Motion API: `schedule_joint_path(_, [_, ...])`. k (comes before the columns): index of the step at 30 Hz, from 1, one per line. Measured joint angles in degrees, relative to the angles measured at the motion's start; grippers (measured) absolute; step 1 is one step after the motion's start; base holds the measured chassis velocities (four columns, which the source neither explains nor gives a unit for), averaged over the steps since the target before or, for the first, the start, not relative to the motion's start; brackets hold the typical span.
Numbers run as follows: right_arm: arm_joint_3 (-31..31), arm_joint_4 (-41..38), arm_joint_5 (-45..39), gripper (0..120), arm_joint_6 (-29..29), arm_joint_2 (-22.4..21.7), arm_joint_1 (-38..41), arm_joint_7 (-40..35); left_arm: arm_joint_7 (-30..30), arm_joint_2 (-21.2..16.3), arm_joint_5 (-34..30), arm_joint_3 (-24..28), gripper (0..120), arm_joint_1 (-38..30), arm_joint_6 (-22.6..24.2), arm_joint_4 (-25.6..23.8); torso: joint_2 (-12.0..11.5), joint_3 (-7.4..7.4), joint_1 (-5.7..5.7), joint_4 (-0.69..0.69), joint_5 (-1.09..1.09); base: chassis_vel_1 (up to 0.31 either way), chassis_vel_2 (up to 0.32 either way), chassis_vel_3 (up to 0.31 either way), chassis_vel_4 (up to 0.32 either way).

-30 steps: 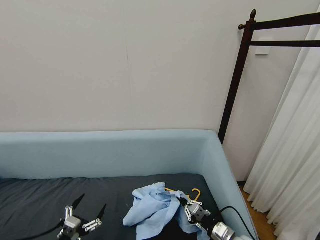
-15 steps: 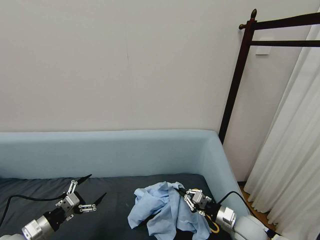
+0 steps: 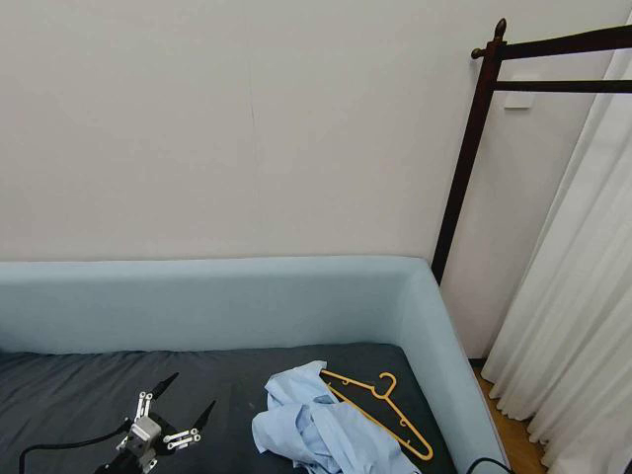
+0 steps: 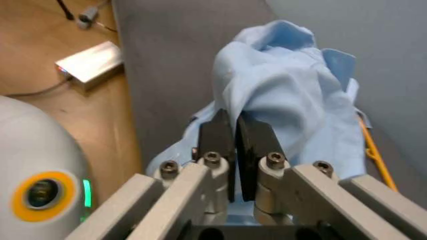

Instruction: Pick up the clothes from the sofa and hang them on the clothes hanger.

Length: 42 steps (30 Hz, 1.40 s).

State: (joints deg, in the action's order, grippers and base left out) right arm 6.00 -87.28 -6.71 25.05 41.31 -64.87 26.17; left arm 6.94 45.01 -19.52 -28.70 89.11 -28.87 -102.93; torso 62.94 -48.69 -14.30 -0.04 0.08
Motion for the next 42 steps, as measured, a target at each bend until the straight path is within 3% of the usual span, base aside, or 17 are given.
schedule_joint_path(3, [-2.36, -1.22, -0.76, 15, -0.59, -0.36, -2.74, 1.05, -0.27, 0.71, 0.22, 0.09, 98, 0.30, 0.00, 0.28, 0.00, 0.00, 0.00, 0.02, 0.00, 0.000, 0.000, 0.000, 0.000])
schedule_joint_path(5, [-5.84, -7.41, -3.39, 26, -0.52, -2.30, -8.02, 5.52, -0.67, 1.56, 0.44, 0.18, 98, 0.32, 0.04, 0.87, 0.00, 0.01, 0.00, 0.03, -0.02, 0.000, 0.000, 0.000, 0.000])
schedule_joint_path(9, [-9.62, -14.58, -8.69, 39, -0.37, -4.31, -12.01, 8.46, -1.23, 2.66, 0.52, 0.34, 97, -0.10, 0.23, 1.18, 0.01, 0.00, 0.00, 0.02, -0.02, 0.000, 0.000, 0.000, 0.000])
schedule_joint_path(12, [-10.29, -15.74, -11.47, 49, -2.39, -4.75, -11.32, 5.75, -1.54, 3.29, 0.78, 0.50, 97, -0.21, 0.26, 1.30, 0.00, 0.00, 0.00, 0.02, -0.02, 0.000, 0.000, 0.000, 0.000])
schedule_joint_path(15, [-9.29, -16.03, -15.04, 62, -9.24, -4.09, -7.53, -5.63, -2.06, 4.14, 1.16, 1.19, 98, -0.56, 0.42, 1.35, 0.00, 0.00, 0.00, 0.05, -0.02, 0.000, 0.000, 0.000, 0.000])
schedule_joint_path(17, [-9.24, -15.86, -15.53, 66, -11.00, -3.61, -6.68, -8.27, -2.12, 4.18, 1.17, 1.74, 98, -0.93, 0.55, 1.46, 0.01, 0.00, -0.01, 0.04, -0.02, 0.000, 0.000, 0.000, 0.000])
schedule_joint_path(19, [-6.42, -12.86, -14.99, 77, -14.18, -1.80, -1.72, -12.76, -2.12, 4.54, 1.53, 2.54, 98, -1.08, 0.71, 1.81, 0.00, 0.00, -0.01, -0.01, -0.03, 0.000, 0.000, 0.000, 0.000])
schedule_joint_path(20, [-5.71, -12.26, -14.80, 77, -14.35, -1.57, -0.83, -13.04, -2.13, 4.65, 1.57, 2.54, 98, -0.97, 0.71, 1.86, 0.00, -0.01, -0.01, -0.01, -0.03, 0.000, 0.000, 0.000, 0.000])
schedule_joint_path(25, [6.22, -4.81, -15.14, 97, -18.73, 2.53, 12.49, -16.46, -2.35, 6.53, 2.40, 2.17, 98, 0.48, 0.53, 1.80, 0.00, -0.01, -0.02, 0.05, -0.02, 0.000, 0.000, 0.000, 0.000])
schedule_joint_path(31, [17.56, 2.73, -17.72, 100, -20.95, 8.77, 24.74, -17.19, -2.54, 8.16, 3.51, 1.50, 98, 1.78, 0.29, 1.64, 0.00, -0.01, -0.02, 0.04, -0.03, 0.000, 0.000, 0.000, 0.000])
schedule_joint_path(35, [22.75, 7.41, -18.94, 100, -21.29, 12.10, 28.80, -16.69, -2.63, 9.09, 3.93, 1.26, 98, 2.07, 0.24, 1.71, 0.00, -0.01, -0.02, 0.04, -0.03, 0.000, 0.000, 0.000, 0.000])
schedule_joint_path(42, [26.88, 14.11, -21.25, 100, -22.27, 16.89, 32.19, -15.19, -2.70, 10.27, 4.74, 1.19, 98, 2.40, -0.12, 2.22, 0.00, -0.01, -0.02, 0.04, -0.03, 0.000, 0.000, 0.000, 0.000])
